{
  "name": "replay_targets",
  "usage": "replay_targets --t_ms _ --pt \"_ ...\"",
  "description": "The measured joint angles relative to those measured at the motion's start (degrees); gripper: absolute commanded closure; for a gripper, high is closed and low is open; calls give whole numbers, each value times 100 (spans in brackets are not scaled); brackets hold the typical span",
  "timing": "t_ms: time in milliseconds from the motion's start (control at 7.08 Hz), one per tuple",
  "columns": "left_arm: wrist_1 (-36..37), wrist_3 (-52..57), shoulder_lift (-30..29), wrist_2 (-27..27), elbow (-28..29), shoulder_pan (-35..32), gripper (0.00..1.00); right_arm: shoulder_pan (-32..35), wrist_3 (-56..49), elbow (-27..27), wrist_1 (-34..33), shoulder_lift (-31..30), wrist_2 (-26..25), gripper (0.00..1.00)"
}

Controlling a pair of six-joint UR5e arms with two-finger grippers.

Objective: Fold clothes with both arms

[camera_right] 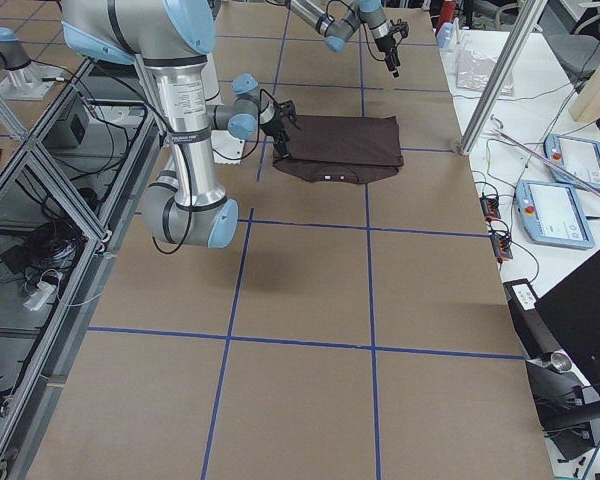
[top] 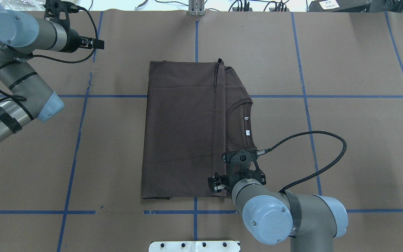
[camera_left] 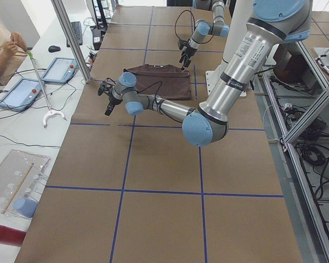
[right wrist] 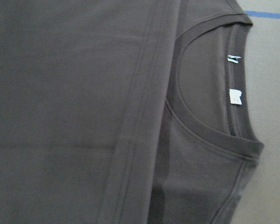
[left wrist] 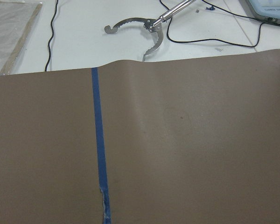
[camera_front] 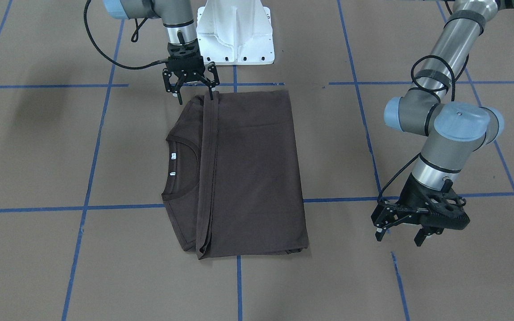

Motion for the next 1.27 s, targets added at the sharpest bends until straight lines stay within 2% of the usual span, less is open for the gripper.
replay_targets --t_ms 565,848,1130,1272 --pt "0 0 6 0 3 0 0 -346 -967 -344 -55 227 -573 2" --pt "0 0 8 0 2 0 0 -548 -1148 -368 -61 209 -853 16" --pt "-5 0 81 0 -38 6 0 -653 -1194 -419 -57 207 -976 41" --pt "-8 0 115 0 -61 7 0 -667 -1203 -453 -55 212 -1015 49"
